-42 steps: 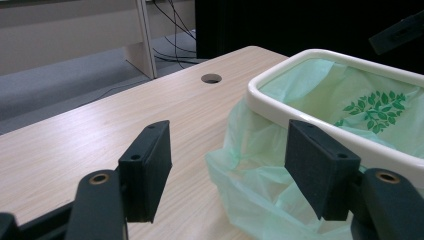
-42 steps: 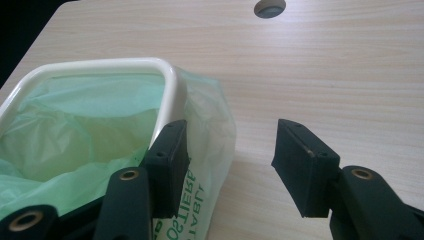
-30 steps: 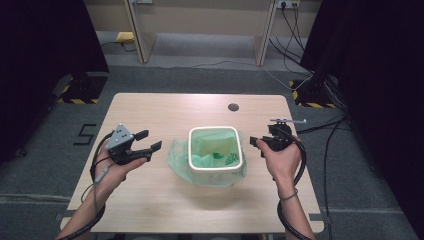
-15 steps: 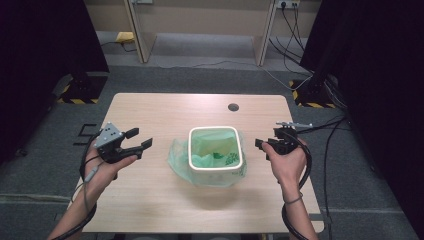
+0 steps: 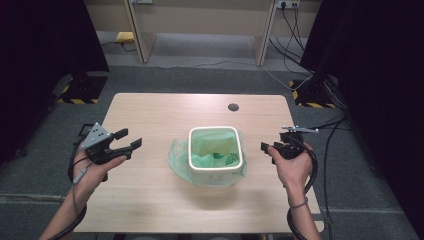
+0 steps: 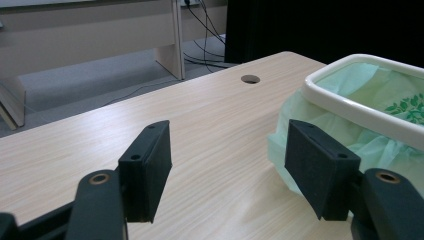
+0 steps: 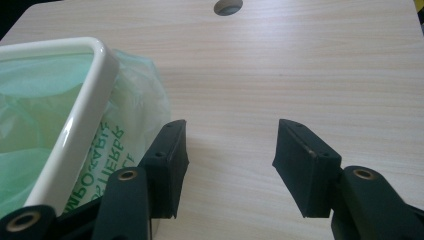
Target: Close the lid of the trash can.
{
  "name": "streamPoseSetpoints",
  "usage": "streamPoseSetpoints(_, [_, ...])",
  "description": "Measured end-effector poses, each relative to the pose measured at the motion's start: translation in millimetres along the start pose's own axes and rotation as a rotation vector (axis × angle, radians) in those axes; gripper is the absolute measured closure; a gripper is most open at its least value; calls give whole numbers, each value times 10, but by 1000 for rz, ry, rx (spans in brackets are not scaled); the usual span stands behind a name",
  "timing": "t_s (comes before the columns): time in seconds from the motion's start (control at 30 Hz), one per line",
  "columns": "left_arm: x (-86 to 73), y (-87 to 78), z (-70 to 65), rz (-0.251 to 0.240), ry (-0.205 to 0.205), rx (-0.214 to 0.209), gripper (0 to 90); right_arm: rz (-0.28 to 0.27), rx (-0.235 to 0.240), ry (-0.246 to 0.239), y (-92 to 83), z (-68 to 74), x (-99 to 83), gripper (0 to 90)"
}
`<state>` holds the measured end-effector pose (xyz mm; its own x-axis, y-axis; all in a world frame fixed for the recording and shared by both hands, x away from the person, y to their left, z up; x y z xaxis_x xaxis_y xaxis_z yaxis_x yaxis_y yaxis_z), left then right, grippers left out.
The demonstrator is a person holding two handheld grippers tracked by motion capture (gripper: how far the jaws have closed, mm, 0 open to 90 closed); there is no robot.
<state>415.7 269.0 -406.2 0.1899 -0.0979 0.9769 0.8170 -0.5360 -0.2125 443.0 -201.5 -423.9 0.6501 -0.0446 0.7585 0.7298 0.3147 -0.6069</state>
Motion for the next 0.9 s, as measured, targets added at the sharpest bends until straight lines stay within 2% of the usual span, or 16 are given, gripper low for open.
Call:
streamPoseSetpoints(0.33, [-93,-125,126,0,-13,27,343,-17,-2,-1,-20,-68,-47,467])
streamPoseSetpoints(0.9, [-298,-266,234,0,-30,44,341,-29,-6,-12,-21,-170,-168,463])
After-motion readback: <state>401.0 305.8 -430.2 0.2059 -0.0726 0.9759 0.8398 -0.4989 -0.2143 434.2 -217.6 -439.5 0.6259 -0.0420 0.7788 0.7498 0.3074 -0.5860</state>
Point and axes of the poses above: each handheld gripper's, and its own axes: y roughly forward along the jaws, x roughly out of its top, z roughly to its left, the point moved 6 cm from there along y, roughly forward along the jaws, and after that the axes turned 7 degrees about -z, right-handed, at the moved point
